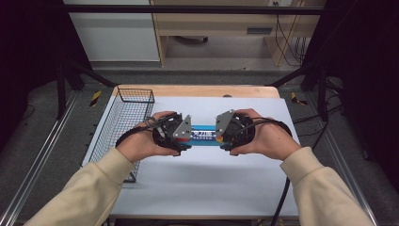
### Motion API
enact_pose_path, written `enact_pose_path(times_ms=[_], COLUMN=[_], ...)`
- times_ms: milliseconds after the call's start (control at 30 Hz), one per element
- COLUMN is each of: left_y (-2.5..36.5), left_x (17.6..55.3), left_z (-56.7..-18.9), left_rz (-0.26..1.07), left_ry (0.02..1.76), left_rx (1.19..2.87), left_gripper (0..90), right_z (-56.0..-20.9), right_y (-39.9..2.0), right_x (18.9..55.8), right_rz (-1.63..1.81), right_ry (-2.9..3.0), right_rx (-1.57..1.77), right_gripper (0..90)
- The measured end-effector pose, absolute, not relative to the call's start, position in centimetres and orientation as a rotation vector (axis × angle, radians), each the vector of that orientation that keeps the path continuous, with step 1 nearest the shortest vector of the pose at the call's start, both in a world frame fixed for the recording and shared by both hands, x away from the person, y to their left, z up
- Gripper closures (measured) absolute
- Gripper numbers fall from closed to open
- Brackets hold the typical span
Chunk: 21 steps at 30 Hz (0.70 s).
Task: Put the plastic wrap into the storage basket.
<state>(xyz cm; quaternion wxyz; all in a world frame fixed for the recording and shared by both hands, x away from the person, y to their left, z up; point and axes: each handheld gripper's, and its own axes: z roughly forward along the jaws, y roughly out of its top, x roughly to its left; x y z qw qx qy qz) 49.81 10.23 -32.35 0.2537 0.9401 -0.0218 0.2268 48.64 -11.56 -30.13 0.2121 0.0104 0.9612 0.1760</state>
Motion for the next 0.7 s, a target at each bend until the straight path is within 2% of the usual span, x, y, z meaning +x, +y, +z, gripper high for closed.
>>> enact_pose_path(times_ms=[700], left_y=[10.3], left_x=[48.6], left_z=[-32.5], left_rz=[0.644], left_ry=[-0.036], left_rx=[2.545], left_gripper=[29.2], right_z=[-30.5], right_y=[-11.7], right_x=[48.6], right_rz=[0.521], right_ry=[2.680], right_rx=[0.003], right_gripper=[31.2])
